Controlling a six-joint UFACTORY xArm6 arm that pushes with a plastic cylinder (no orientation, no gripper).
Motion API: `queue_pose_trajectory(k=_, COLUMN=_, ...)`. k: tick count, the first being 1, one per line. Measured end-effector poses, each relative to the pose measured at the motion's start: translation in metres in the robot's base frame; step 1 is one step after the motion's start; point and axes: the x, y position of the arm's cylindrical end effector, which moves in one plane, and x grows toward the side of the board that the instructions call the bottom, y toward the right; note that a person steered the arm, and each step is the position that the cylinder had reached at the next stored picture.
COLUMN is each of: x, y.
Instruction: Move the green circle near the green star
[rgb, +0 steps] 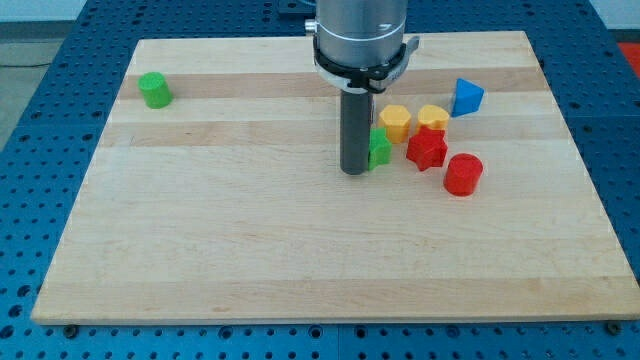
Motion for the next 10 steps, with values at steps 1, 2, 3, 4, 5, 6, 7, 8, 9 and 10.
queue_pose_trajectory(k=1, x=0.0, y=0.002)
queue_pose_trajectory(k=2, x=0.017, y=-0.019)
queue_pose_trajectory(k=3, x=0.031, y=-0.087)
queue_pose_trajectory(k=4, x=0.017, y=-0.168)
queue_pose_trajectory(k=5, x=-0.011, y=-0.25)
queue_pose_trajectory(k=6, x=-0.041, y=-0.329)
queue_pose_trajectory(k=7, x=-0.044, y=-0.33)
queue_pose_trajectory(k=8, x=-0.084, y=-0.329)
queue_pose_trajectory(k=9, x=-0.141, y=-0.329)
queue_pose_trajectory(k=10, x=-0.168, y=-0.321)
